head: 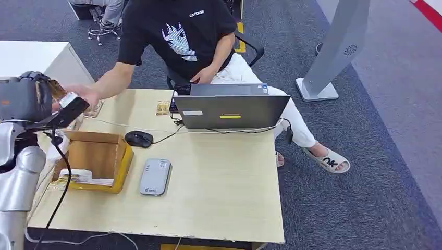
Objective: Pass the card to the sensor for recognition and then transmit it.
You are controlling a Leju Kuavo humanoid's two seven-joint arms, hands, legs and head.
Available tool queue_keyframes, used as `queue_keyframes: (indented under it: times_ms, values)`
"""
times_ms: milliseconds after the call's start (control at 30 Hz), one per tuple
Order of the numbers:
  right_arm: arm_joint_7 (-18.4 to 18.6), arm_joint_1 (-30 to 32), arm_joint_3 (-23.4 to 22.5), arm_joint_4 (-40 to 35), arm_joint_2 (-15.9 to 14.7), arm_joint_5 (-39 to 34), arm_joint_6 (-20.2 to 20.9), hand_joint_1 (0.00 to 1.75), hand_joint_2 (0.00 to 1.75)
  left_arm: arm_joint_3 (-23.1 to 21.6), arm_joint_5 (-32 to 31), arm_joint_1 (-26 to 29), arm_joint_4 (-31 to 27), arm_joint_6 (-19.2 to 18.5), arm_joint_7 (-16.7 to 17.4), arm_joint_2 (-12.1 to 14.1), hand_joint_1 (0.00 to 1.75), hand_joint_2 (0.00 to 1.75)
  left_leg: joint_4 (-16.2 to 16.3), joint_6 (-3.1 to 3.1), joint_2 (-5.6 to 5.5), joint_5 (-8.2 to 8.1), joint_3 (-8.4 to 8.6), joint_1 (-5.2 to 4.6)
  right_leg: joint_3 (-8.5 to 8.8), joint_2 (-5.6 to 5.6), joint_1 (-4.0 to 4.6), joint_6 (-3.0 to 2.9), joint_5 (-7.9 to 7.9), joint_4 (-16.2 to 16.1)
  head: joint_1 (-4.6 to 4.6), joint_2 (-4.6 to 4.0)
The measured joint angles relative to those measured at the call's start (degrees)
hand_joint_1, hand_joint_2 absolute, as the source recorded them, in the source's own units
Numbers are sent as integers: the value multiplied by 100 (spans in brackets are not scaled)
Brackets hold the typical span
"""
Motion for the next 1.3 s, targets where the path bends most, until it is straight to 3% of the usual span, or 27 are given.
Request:
queue_keyframes:
  times_ms: [133, 200, 333, 500, 867, 1300]
  values:
    - [7, -6, 4, 0, -13, 15, 0, 0, 175, 88, -59, -618, 225, -22, 90, 24, 175, 175, 0, 0, 8, 0, 3, -3, 0, 5, -1, 2, 2, 0, -4, 0]
    - [7, -7, 4, 0, -15, 22, 0, 0, 175, 88, -75, -724, 289, -22, 90, 26, 0, 175, 0, 0, 6, 0, 3, -3, -1, 5, -1, 2, 2, 0, -4, 0]
    - [7, -9, 4, 0, -15, 37, 22, 0, 175, 105, 24, -837, 383, -11, 166, -17, 0, 175, 0, 0, 7, 0, 2, -2, -5, 6, -1, 2, 2, 0, -4, 0]
    - [7, -11, 4, 2, -15, 48, 13, 0, 175, 144, 257, -717, 359, 116, 9, -126, 0, 175, -1, 0, 8, 0, 2, -3, -3, 8, -1, 2, 2, 1, -4, 0]
    - [4, -2, -33, 4, -15, 28, -35, 0, 175, 219, 562, 948, -1033, 396, -280, -383, 0, 175, -1, -2, 13, -5, 2, -4, -6, 13, -2, 1, 0, -2, -11, 0]
    - [-50, 15, -135, 4, -15, -35, -103, 0, 175, 378, 804, 2126, -2099, 646, -653, -509, 0, 175, -3, -4, 13, -5, -2, -3, -4, 11, -2, 1, 0, -1, -11, 0]
